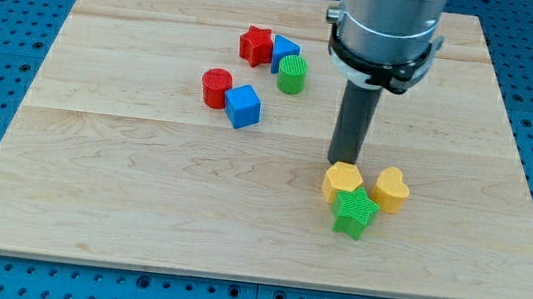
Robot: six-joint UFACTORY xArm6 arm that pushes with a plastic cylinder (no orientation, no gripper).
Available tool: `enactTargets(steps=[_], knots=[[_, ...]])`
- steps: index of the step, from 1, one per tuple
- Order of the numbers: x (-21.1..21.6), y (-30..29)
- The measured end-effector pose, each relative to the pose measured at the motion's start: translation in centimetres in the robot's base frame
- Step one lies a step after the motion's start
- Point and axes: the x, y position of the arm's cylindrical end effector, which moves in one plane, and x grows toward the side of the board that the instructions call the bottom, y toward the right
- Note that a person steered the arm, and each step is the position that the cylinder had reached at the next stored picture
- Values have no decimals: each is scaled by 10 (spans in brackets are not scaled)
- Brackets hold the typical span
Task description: Move your arm closer to the blue cube
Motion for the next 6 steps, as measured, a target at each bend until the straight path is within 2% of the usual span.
enactTargets(steps=[1, 3, 6], knots=[[0, 20], [-41, -73], [-49, -85]])
